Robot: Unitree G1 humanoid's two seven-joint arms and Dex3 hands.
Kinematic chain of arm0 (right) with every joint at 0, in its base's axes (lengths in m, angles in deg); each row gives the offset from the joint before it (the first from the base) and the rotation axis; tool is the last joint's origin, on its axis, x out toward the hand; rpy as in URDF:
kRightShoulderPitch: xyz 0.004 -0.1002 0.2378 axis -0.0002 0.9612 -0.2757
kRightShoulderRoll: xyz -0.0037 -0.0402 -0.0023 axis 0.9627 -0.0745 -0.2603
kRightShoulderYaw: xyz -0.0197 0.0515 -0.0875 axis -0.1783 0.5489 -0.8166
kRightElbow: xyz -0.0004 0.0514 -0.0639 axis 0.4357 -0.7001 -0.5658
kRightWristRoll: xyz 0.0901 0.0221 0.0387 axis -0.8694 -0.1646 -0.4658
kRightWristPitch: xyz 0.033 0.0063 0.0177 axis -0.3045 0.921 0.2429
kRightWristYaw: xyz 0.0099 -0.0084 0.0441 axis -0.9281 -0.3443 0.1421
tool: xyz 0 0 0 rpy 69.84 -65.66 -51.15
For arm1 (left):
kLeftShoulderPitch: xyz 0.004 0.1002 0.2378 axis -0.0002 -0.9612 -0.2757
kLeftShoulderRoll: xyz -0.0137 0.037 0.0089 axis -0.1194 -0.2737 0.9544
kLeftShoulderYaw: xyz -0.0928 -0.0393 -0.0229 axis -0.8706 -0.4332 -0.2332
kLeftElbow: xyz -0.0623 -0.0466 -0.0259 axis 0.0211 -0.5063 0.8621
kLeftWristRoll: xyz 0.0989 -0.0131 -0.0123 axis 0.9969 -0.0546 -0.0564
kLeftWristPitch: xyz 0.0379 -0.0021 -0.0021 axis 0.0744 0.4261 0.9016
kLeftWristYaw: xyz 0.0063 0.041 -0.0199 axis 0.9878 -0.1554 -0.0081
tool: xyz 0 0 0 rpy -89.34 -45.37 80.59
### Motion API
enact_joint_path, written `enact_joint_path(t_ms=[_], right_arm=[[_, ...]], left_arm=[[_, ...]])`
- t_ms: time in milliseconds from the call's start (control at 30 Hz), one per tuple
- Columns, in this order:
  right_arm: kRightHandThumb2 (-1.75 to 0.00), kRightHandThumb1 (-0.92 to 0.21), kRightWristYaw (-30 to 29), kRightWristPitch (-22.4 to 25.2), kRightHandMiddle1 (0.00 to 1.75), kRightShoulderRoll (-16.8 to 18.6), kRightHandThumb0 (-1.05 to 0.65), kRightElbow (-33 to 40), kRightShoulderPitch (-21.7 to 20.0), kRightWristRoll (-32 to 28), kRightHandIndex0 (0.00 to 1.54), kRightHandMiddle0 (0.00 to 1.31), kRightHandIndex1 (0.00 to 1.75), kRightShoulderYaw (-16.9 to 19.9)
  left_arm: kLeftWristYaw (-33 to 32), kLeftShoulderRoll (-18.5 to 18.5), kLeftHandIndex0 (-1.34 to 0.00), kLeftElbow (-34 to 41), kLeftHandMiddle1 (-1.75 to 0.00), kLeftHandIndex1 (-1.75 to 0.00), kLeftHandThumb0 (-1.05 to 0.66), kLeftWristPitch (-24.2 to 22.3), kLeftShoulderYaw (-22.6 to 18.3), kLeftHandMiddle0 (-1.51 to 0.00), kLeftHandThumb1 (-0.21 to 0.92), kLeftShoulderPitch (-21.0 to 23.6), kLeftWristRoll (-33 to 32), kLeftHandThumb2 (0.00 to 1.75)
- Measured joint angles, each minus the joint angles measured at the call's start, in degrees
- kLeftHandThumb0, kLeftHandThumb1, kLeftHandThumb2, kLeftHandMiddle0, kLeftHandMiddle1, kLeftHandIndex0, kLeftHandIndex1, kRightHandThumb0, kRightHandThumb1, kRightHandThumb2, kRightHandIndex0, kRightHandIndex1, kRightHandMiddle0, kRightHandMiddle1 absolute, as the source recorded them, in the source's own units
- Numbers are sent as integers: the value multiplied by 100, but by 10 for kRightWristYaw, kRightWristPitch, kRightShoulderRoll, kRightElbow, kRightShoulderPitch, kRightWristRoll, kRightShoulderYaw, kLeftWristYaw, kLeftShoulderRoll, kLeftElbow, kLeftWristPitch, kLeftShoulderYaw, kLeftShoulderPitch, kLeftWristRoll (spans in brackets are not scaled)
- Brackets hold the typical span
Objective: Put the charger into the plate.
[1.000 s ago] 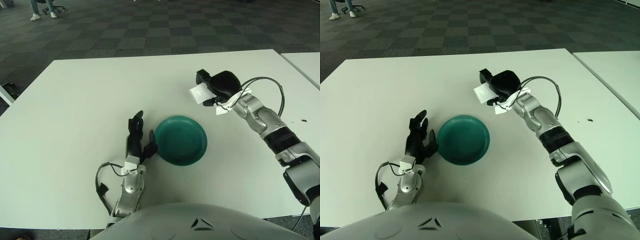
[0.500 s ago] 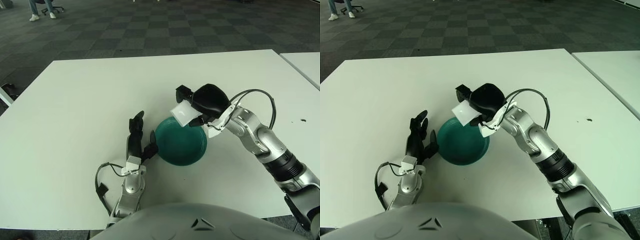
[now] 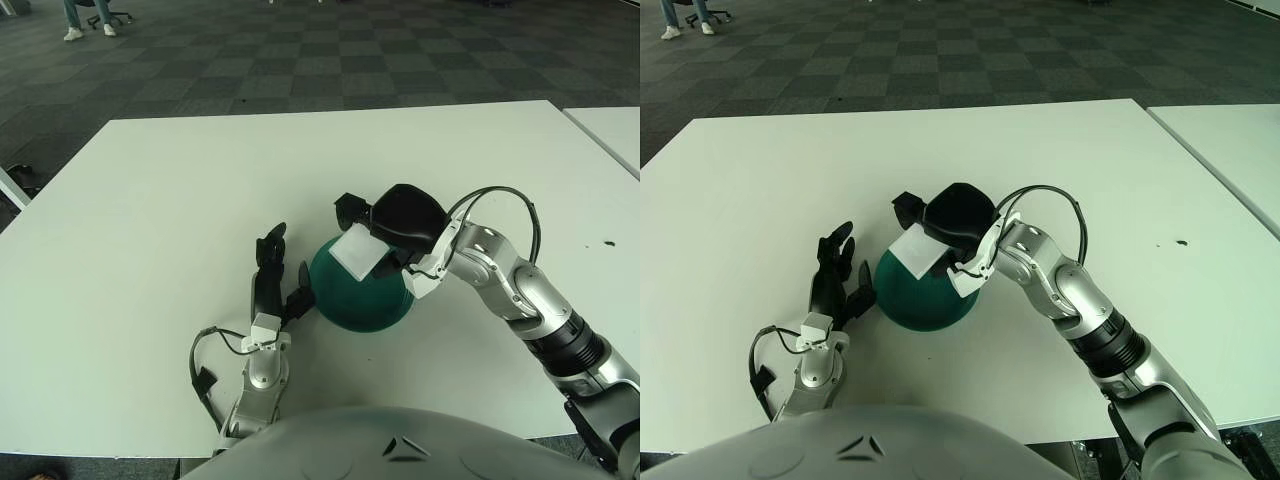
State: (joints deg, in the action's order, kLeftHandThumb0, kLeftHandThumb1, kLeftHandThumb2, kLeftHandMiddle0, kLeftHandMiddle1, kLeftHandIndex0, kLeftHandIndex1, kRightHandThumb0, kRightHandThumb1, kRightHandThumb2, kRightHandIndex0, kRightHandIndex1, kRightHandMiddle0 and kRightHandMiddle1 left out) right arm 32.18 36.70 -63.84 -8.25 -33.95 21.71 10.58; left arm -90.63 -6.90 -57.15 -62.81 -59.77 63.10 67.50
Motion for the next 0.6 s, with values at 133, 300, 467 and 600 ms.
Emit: enact_joint_path(t_ms=[133, 300, 467, 600], right_arm=[[-100, -56, -7, -40, 174, -2, -41, -21, 3, 1, 108, 43, 175, -7], [-100, -55, -34, -76, 172, 9, -41, -61, 13, 17, 107, 45, 175, -24], [-99, -55, -51, -89, 171, 23, -41, -92, 20, 35, 107, 46, 175, -38], [-101, -54, -64, -98, 171, 27, -41, -116, 19, 51, 108, 46, 175, -41]], left_arm=[[-6, 0, 0, 8, 0, -83, -87, -4, 0, -34, 92, -2, 6, 101], [-9, 0, -1, 12, 0, -83, -86, -14, 0, -33, 92, -5, 5, 102], [-8, 0, -1, 12, 0, -84, -83, -19, 0, -32, 92, -5, -6, 101], [-3, 0, 0, 12, 0, -83, -82, -19, 0, -31, 92, -5, -24, 101]])
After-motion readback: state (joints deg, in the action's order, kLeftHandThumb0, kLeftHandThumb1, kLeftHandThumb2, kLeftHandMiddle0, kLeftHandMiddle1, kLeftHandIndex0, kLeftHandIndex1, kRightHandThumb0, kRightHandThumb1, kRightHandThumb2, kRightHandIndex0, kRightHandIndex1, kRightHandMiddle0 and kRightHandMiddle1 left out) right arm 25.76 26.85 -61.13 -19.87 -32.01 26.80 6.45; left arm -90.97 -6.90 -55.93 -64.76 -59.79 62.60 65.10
